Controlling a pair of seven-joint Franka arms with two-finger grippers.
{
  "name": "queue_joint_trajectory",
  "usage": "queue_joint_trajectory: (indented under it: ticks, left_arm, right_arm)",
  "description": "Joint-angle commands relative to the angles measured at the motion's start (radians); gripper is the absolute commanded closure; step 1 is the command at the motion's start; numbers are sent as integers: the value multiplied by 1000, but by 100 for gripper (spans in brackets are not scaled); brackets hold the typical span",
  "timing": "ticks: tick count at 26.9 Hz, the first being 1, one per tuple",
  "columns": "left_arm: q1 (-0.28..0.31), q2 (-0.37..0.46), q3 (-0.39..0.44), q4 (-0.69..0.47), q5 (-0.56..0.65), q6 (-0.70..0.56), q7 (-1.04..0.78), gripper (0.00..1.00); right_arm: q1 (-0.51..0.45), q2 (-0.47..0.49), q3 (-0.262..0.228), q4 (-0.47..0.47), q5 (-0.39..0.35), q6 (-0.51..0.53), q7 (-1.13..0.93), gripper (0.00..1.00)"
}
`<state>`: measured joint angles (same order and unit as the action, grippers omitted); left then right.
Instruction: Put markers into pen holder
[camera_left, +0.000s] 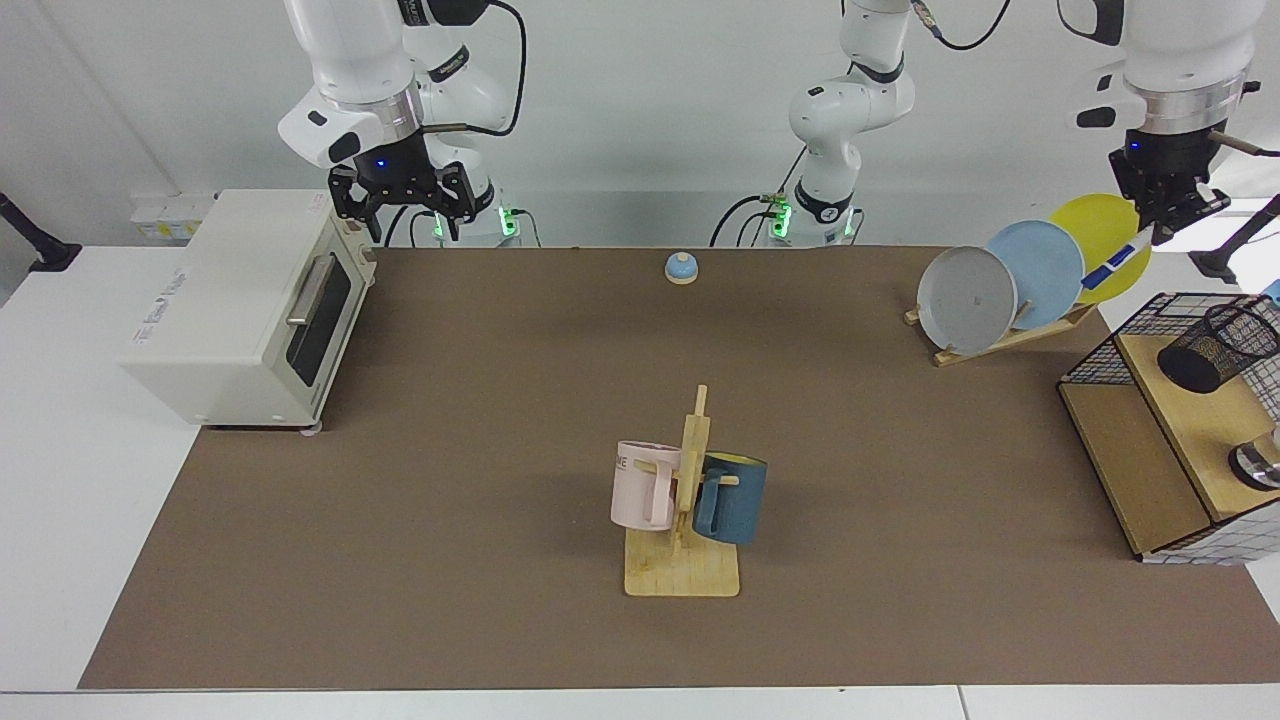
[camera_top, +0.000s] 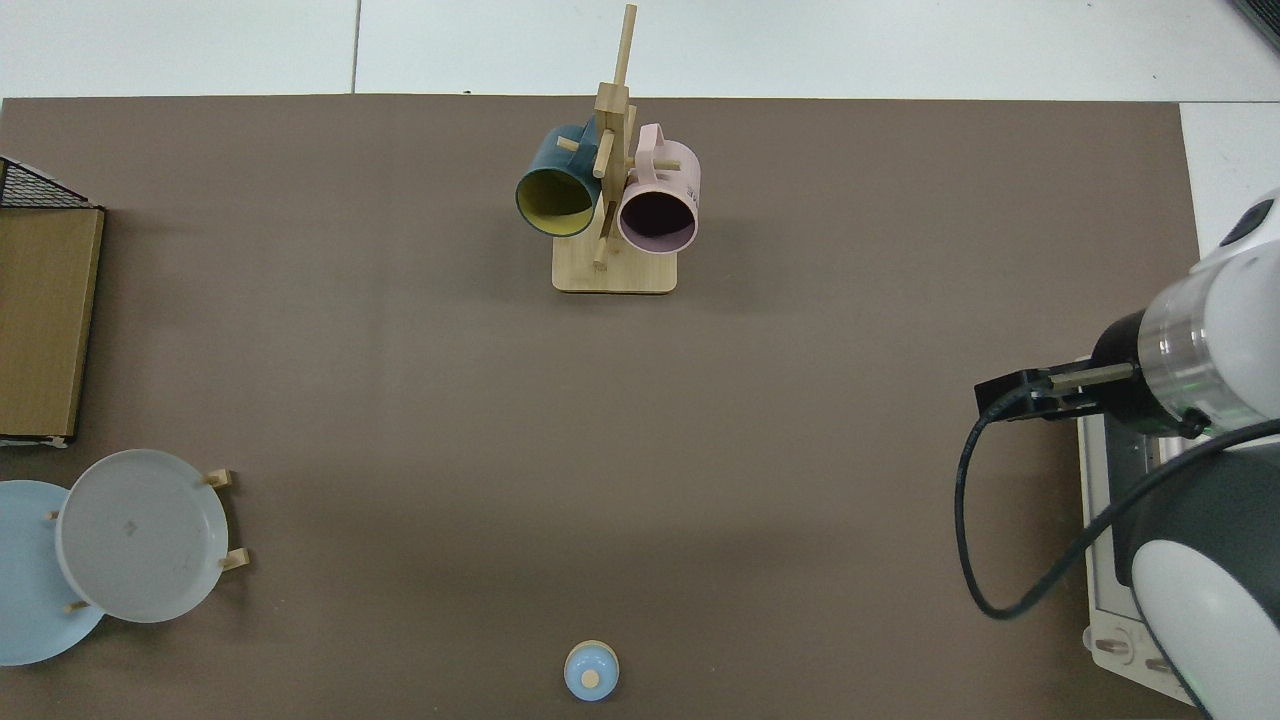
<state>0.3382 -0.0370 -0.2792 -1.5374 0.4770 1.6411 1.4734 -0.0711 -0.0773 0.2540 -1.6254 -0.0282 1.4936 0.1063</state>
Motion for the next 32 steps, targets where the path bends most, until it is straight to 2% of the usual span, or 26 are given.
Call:
queue_joint_trajectory:
  ticks: [1,8,15,22,27,32]
  left_arm:
    - [64,14,-17,0,51,68,90,100]
    - [137,40,-17,0,80,167,183,100]
    - [146,57,-14,-1,159,201,209,100]
    - [223,65,-17,-7,245,262,277,100]
    - [257,124,-17,-6,321,351,298,100]
    - [275,155,-18,-7,341,394,309,100]
  right_arm:
    - [-10,-24,-1,-27,48,5,-27,0]
    - [-19,-21,-2,-25,48,14,41,0]
    - [-21,-7,-2,-24,27,97,91,0]
    - [-42,-3,-2,-24,30,122,102,0]
    - [-42,-3,-2,-24,33,120,102,0]
    - [-44,-3,-2,-21,43,120,99,0]
